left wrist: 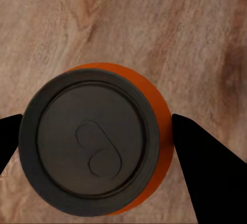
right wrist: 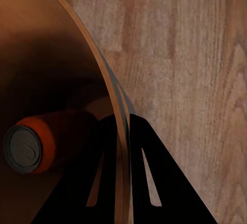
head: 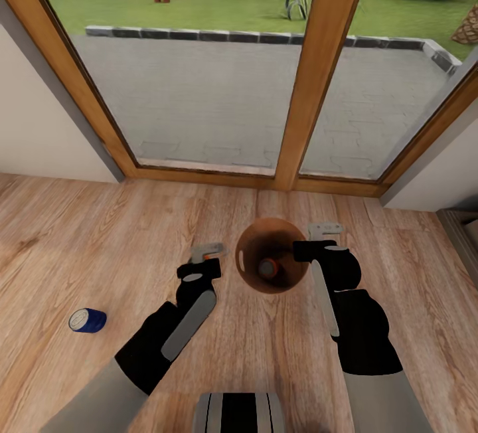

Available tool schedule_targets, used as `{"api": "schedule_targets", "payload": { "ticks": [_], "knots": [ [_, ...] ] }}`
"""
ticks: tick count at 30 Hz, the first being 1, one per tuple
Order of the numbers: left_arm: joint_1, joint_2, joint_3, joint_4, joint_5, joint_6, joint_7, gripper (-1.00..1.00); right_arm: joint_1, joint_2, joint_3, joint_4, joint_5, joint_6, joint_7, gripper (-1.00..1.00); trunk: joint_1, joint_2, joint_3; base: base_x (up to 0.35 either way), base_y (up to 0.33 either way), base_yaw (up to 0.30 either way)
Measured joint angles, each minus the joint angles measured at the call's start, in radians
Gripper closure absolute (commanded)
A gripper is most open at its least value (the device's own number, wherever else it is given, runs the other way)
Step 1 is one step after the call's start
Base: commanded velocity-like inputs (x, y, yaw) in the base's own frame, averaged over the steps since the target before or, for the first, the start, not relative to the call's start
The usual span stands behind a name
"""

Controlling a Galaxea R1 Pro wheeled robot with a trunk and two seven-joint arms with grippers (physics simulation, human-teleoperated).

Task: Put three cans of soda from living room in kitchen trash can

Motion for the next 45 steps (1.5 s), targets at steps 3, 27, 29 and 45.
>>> {"api": "schedule_targets", "payload": {
  "ticks": [3,27,29,45],
  "knots": [
    [0.022,0.023,0.000,-0.064,0.005,0.033,0.032,1.00,0.000,0.000,0.000,0.000,-0.001,0.000,0.000,1.00,0.000,0.000,0.000,0.000,0.000,0.000],
    [0.065,0.298,0.000,-0.208,0.209,0.056,-0.034,1.00,0.000,-0.001,-0.001,0.000,-0.001,0.000,0.000,1.00,0.000,0.000,0.000,0.000,0.000,0.000],
    [0.065,0.343,0.000,-0.209,0.232,0.062,-0.145,1.00,0.000,-0.002,-0.002,0.000,-0.003,0.000,0.000,1.00,0.000,0.000,0.000,0.000,0.000,0.000],
    [0.065,0.555,0.179,-0.233,0.410,0.503,-0.990,1.00,0.000,-0.026,0.003,0.000,0.006,0.000,-0.008,1.00,0.000,0.000,0.000,0.000,0.000,0.000]
  ]
}}
